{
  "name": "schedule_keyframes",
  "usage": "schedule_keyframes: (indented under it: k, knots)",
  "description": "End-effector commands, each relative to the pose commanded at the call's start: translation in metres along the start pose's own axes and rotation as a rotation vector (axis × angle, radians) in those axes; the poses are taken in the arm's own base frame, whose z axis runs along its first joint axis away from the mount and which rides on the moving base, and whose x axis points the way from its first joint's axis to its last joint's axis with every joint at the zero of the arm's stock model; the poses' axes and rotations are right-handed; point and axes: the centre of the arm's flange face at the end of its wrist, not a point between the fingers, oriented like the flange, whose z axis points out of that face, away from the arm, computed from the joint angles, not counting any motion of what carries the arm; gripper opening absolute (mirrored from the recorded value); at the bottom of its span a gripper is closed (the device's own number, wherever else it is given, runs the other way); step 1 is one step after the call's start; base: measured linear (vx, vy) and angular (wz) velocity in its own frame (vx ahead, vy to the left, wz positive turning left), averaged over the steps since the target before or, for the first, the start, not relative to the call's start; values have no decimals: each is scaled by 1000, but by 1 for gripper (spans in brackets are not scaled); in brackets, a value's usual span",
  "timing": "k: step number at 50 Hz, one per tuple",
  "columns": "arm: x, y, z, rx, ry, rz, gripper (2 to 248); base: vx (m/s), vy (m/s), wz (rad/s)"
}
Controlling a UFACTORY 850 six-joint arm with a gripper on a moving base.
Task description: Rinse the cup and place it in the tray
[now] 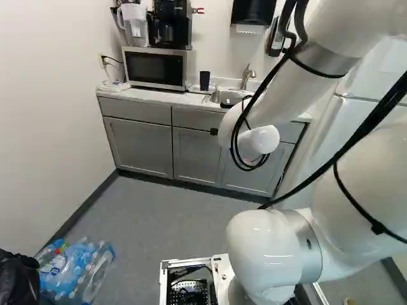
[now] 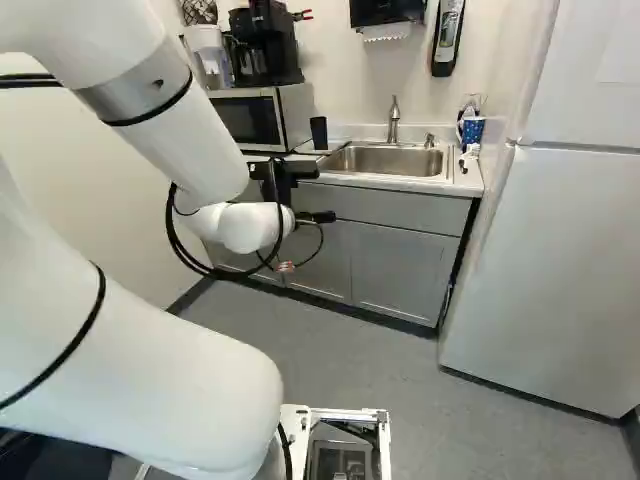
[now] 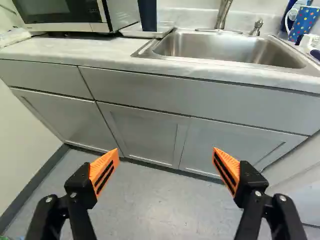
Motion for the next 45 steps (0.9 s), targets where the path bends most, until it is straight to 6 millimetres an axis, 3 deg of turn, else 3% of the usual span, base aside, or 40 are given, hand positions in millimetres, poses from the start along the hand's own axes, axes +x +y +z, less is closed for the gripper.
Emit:
schedule_keyframes:
  k: [20, 45]
  knots:
    - [-30, -10, -17, 31, 58, -8, 247, 0, 0, 0]
    - [-52, -17, -31, 55, 100, -12, 247, 0, 0, 0]
